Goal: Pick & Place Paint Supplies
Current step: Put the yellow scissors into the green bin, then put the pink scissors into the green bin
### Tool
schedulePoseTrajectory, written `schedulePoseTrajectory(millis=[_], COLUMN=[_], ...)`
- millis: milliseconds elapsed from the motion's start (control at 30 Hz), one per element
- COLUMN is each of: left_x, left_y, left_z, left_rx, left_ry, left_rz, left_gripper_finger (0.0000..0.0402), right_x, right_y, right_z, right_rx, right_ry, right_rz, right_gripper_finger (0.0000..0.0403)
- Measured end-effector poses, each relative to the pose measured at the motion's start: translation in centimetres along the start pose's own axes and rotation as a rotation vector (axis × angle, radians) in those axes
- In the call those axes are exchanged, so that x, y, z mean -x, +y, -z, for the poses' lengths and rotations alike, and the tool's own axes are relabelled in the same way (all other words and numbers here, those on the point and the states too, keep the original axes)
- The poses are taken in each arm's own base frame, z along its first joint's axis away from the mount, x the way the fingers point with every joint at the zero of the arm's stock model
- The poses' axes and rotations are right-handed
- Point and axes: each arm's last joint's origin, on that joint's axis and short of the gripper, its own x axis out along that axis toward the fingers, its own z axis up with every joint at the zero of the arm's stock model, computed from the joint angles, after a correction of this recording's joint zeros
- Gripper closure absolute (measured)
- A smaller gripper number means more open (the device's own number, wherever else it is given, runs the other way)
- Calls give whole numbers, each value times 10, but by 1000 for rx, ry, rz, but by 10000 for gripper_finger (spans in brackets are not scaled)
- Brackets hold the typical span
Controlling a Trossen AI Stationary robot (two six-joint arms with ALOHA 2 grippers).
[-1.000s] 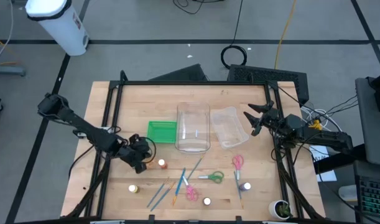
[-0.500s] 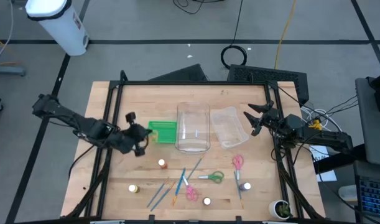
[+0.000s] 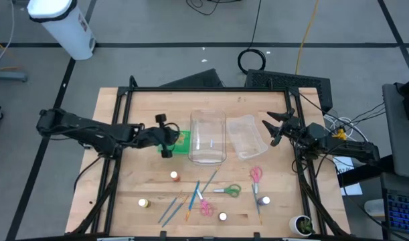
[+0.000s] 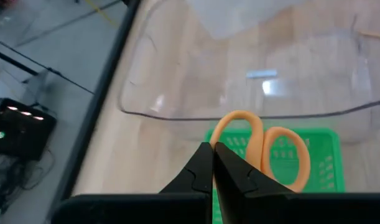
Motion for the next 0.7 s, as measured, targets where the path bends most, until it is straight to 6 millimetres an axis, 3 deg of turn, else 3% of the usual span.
schedulePoseTrajectory(millis=[333,700], left_x=[-36,-48], left_y=[-11,-17], left_z=[17,24], left_rx=[-2,-9], left_ry=[128,202], left_rz=[140,83], left_gripper_finger=[392,308], right_x=[0,0], right_y=[0,0], right_z=[0,0], right_rx=[0,0], right_ry=[0,0], right_rz=[0,1], right_gripper_finger=[186,187])
